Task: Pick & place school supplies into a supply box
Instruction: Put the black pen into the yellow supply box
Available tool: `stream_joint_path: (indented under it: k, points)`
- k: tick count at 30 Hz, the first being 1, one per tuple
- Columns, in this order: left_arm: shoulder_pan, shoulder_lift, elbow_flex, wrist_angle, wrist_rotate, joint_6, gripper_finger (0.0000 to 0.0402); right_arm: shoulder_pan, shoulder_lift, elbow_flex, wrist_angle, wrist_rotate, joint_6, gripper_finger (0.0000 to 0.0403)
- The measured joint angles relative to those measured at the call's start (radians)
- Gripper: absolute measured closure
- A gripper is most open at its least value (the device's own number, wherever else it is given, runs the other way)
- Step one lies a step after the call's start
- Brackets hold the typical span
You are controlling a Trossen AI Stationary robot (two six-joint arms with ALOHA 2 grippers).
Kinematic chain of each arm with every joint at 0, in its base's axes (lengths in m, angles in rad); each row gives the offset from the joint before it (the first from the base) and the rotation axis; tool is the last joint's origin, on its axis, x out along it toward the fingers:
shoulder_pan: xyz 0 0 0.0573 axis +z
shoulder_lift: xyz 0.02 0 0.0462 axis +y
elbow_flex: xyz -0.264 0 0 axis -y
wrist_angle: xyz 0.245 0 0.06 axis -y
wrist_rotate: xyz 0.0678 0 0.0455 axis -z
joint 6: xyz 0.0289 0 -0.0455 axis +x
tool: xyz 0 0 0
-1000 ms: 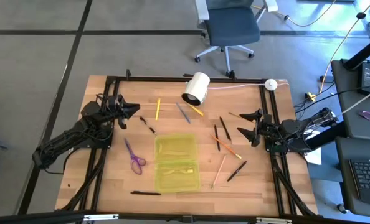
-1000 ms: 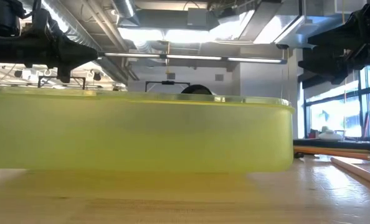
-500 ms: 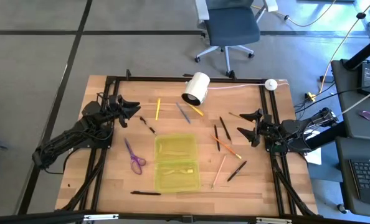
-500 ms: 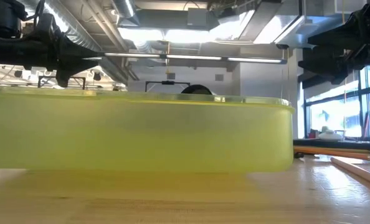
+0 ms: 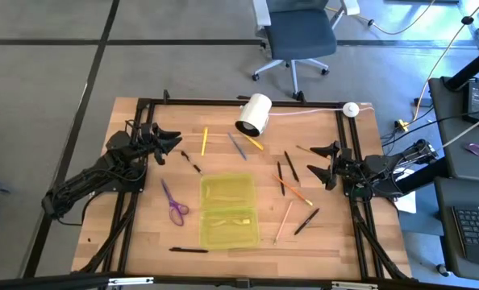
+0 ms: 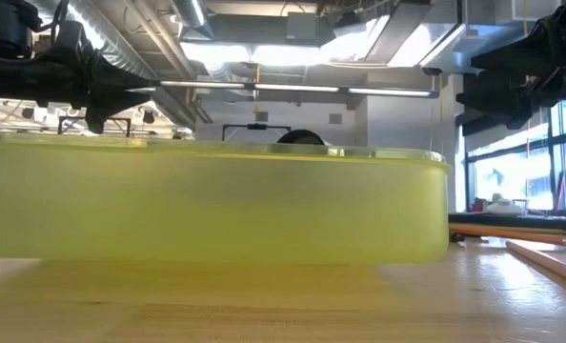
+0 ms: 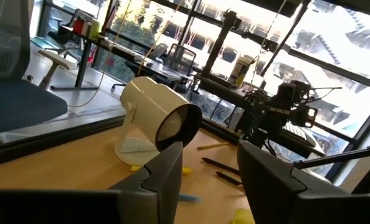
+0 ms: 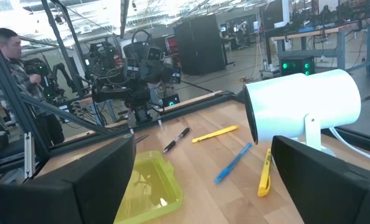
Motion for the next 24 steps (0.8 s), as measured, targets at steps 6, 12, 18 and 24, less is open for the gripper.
stream_joint_path:
  k: [6,12,18,24]
  points:
    - [0.000,0.000,0.000,0.000,-0.091,-0.015,0.0194,0.000,0.000,0.000,0.000,0.000,-0.001,0.0027]
    - [0.000,0.000,0.000,0.004,-0.115,-0.159,0.0176,0.000,0.000,0.000,0.000,0.000,-0.005,0.0027]
    - [-0.014,0.012,0.009,0.061,-0.097,-0.118,0.0181,0.000,0.000,0.000,0.000,0.008,-0.024,0.0027]
    - [-0.072,0.197,0.166,-0.060,-0.081,0.003,0.0182,0.000,0.000,0.000,-0.001,0.089,-0.052,0.0027]
